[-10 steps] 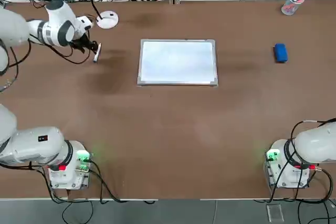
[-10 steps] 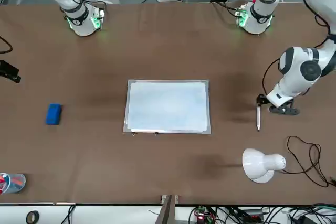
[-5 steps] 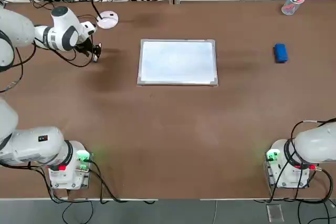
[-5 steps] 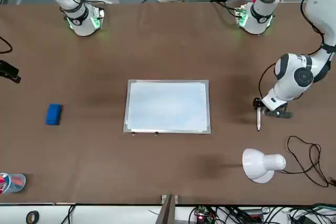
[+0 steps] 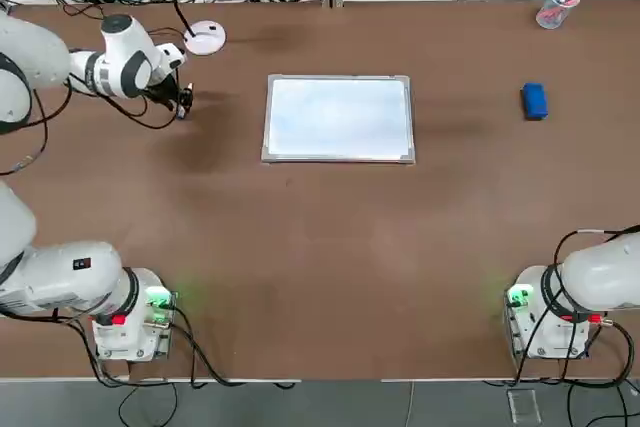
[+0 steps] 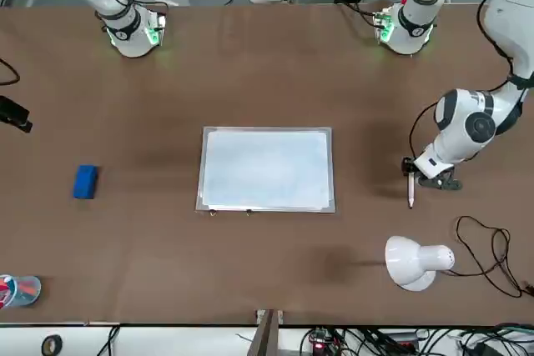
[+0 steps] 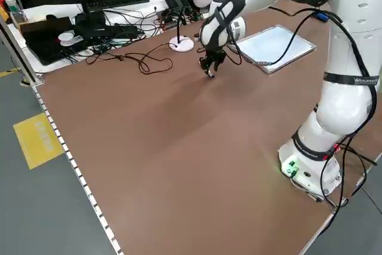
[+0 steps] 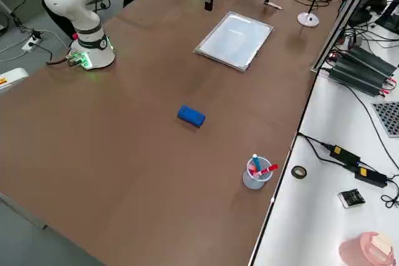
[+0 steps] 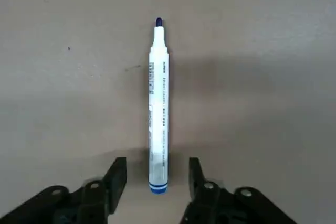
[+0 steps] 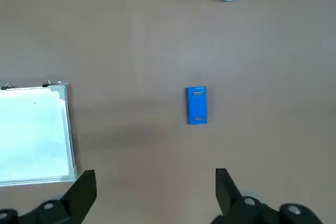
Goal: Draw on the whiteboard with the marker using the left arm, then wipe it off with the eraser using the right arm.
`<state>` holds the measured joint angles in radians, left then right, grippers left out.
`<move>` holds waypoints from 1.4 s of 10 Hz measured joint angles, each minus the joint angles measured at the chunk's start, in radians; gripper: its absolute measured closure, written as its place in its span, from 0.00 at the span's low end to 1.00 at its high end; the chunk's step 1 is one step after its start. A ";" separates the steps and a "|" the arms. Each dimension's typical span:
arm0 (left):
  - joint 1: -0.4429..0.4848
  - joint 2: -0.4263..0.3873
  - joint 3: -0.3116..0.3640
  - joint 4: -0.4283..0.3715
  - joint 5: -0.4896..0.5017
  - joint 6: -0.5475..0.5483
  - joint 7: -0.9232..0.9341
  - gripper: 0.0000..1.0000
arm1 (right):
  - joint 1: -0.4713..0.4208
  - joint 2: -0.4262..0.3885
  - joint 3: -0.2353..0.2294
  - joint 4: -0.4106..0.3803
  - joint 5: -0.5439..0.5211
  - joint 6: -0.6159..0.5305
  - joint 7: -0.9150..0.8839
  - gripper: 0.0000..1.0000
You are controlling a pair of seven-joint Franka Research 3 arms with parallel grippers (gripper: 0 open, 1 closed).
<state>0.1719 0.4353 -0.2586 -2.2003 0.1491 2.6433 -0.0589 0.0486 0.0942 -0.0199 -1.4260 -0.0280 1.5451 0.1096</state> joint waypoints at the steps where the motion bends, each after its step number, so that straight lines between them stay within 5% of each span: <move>1: 0.000 0.008 0.000 0.006 0.000 0.000 0.000 0.44 | -0.001 0.000 0.000 0.000 -0.001 0.000 0.000 0.00; 6: 0.000 0.040 0.001 0.025 0.000 0.000 -0.001 0.52 | -0.002 0.000 -0.002 0.001 -0.002 0.001 0.000 0.00; 9: 0.002 0.046 0.002 0.030 0.004 0.000 -0.001 0.62 | -0.002 -0.005 -0.002 0.003 -0.003 0.001 0.000 0.00; 12: 0.004 0.045 0.003 0.033 0.005 -0.001 -0.005 0.83 | -0.002 -0.007 -0.002 0.003 -0.010 0.001 0.000 0.00; 14: 0.003 0.046 0.001 0.036 0.005 -0.007 -0.043 0.82 | -0.002 -0.007 -0.003 0.003 -0.017 0.001 0.000 0.00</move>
<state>0.1754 0.4810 -0.2580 -2.1642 0.1540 2.6363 -0.1023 0.0464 0.0873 -0.0226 -1.4227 -0.0450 1.5459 0.1099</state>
